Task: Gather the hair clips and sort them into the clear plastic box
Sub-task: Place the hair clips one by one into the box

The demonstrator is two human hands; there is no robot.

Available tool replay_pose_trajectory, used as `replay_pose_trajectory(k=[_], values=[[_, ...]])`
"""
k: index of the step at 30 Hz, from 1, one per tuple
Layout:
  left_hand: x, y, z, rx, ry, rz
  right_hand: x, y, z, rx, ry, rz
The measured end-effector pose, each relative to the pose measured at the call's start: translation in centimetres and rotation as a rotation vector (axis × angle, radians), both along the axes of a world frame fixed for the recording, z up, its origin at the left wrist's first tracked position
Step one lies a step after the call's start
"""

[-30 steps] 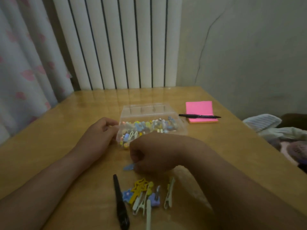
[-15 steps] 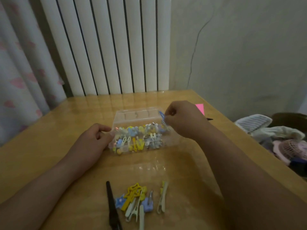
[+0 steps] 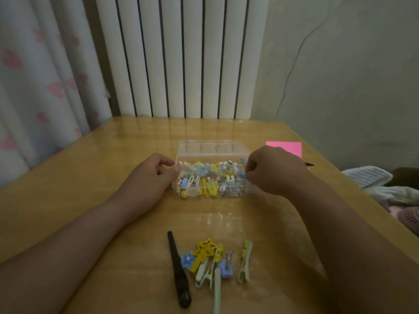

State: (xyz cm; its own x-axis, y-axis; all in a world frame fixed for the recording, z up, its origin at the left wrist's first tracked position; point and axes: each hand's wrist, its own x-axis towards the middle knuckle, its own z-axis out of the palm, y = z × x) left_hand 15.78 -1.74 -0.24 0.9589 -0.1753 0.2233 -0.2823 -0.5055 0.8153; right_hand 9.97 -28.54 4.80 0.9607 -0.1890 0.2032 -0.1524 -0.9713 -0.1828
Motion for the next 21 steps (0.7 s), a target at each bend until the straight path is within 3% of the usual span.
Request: replay_pose_trajectory(k=[5,8,11,15,21], values=[[-0.3,0.2,0.1,-0.015,0.006,0.004,0.0,0.1,0.2,0.04,-0.116,0.061],[-0.2,0.3,0.1,-0.019,0.011,0.008,-0.7,1.3,1.2,0.156,-0.189,0.246],[-0.2,0.2,0.2,-0.011,0.017,0.006,-2.1,3.2,2.6,0.26,0.08,0.52],[-0.3,0.1,0.3,-0.009,0.007,0.005,-3.6,5.6,2.9,0.175,0.589,0.732],[-0.1,0.1,0.3,-0.002,0.012,0.012,-3.7,7.2,1.9,0.202,0.718,0.794]])
